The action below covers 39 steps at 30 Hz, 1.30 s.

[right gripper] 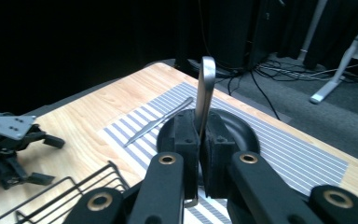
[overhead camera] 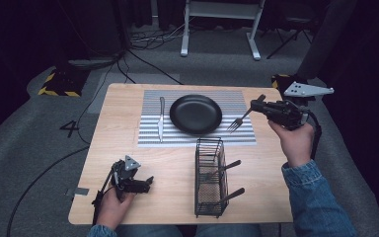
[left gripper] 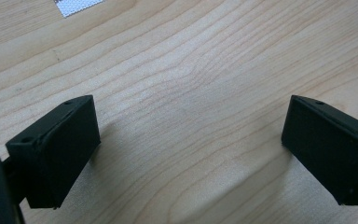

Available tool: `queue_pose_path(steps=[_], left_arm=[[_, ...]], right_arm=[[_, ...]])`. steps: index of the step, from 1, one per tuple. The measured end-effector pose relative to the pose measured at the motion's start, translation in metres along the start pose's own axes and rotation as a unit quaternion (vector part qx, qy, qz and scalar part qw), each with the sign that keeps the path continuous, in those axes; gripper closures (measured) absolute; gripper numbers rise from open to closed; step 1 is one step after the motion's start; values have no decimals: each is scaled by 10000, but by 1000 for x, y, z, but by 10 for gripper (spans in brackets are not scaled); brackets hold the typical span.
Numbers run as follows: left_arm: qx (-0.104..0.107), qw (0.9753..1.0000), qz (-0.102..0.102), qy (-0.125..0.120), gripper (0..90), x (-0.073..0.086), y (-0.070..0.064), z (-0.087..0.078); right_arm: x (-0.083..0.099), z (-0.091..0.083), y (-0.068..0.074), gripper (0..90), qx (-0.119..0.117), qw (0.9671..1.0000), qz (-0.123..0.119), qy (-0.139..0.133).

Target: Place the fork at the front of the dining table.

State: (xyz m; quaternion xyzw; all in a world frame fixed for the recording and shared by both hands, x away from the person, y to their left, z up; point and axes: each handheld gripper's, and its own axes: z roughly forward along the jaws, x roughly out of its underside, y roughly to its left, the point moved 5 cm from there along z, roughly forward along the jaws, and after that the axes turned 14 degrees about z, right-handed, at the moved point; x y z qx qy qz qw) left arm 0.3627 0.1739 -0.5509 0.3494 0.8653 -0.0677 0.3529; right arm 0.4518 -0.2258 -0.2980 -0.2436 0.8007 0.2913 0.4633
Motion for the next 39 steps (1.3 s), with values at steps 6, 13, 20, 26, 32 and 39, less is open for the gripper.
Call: queue_pose_path(steps=[6,13,20,26,32,39], left_arm=[[0,10000,6,4,44,0,0,0],[0,10000,7,5,44,0,0,0],[-1,10000,5,3,44,0,0,0],[0,10000,7,4,44,0,0,0],[0,10000,2,1,44,0,0,0],[-1,10000,5,4,44,0,0,0]], right_arm=[[0,8,-14,865,184,9998,58,53],[7,26,-29,865,277,9993,186,197],[17,48,-38,865,287,9985,284,362],[27,66,-43,865,299,9976,334,535],[37,80,-45,865,304,9965,344,705],[48,94,-48,865,279,9950,402,875]])
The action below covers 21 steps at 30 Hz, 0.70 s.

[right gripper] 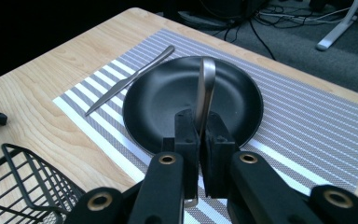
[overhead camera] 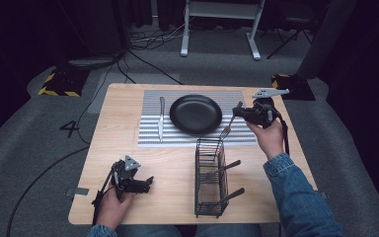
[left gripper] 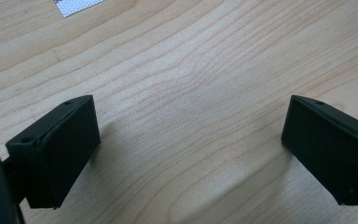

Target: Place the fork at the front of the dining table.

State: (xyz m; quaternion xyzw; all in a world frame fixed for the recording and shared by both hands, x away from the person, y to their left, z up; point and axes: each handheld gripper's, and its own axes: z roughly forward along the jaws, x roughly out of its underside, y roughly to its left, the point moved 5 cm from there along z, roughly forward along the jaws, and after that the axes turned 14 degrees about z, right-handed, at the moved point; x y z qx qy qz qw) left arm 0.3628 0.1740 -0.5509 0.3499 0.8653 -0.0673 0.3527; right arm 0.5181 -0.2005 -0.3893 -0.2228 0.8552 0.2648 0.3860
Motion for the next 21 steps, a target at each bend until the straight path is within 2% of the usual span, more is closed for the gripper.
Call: queue_pose_path(steps=[21], left_arm=[[0,10000,0,-4,44,0,0,0]], right_arm=[[17,24,-6,864,-152,9993,224,259]])
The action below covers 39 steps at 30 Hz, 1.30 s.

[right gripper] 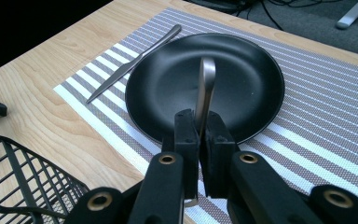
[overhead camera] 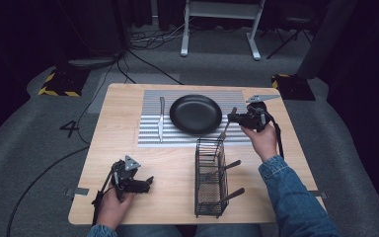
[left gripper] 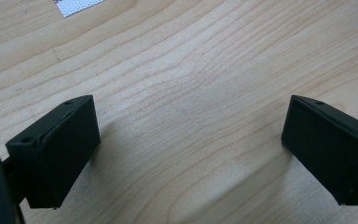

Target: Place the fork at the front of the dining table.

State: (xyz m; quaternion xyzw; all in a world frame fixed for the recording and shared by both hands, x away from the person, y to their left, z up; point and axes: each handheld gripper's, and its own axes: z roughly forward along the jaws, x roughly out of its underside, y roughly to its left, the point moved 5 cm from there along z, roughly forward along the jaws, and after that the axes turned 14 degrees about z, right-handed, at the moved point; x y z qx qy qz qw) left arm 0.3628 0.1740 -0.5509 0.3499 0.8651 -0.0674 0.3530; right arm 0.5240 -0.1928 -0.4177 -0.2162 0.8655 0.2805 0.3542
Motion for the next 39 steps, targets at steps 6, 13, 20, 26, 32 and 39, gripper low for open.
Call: queue_pose_path(steps=[6,13,20,26,32,39], left_arm=[[1,10000,0,4,44,0,0,0],[1,10000,1,4,44,0,0,0],[-1,10000,-2,-2,44,0,0,0],[-1,10000,-3,-2,44,0,0,0],[0,10000,-6,-5,44,0,0,0],[0,10000,-6,-4,44,0,0,0]], right_arm=[[1,2,-3,864,-23,10000,55,0],[-2,3,-8,851,19,9999,111,33],[-3,2,-18,751,134,9996,233,-28],[2,3,-35,694,386,9986,349,-44],[10,3,-47,655,582,9975,411,1],[18,3,-59,621,723,9960,526,68]])
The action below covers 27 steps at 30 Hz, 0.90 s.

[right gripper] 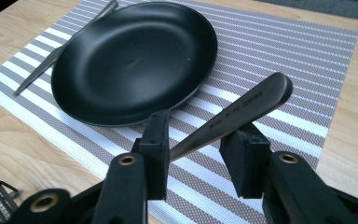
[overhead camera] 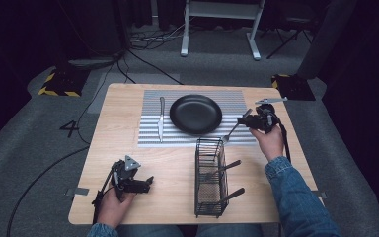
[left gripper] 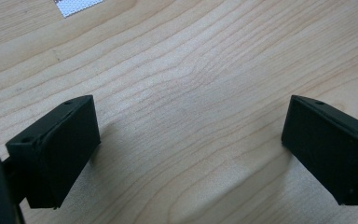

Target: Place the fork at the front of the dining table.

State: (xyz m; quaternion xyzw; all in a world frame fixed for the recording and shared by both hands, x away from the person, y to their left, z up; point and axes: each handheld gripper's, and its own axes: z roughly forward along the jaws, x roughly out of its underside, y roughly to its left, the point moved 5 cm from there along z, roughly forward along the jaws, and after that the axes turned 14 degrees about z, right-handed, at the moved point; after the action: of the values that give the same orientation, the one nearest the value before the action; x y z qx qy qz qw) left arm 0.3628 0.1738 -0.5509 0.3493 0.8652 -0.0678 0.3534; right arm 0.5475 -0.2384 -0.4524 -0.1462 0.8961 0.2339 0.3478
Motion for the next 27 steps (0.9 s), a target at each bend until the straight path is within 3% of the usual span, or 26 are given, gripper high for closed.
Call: queue_pose_path(steps=[8,14,27], left_arm=[[0,10000,-1,0,44,0,0,0],[0,10000,-3,-1,44,0,0,0],[-1,10000,-5,1,43,0,0,0]], right_arm=[[4,3,-6,544,420,9988,-240,-12],[7,5,-11,476,744,9962,-445,-70],[13,10,-19,451,1032,9927,-624,-75]])
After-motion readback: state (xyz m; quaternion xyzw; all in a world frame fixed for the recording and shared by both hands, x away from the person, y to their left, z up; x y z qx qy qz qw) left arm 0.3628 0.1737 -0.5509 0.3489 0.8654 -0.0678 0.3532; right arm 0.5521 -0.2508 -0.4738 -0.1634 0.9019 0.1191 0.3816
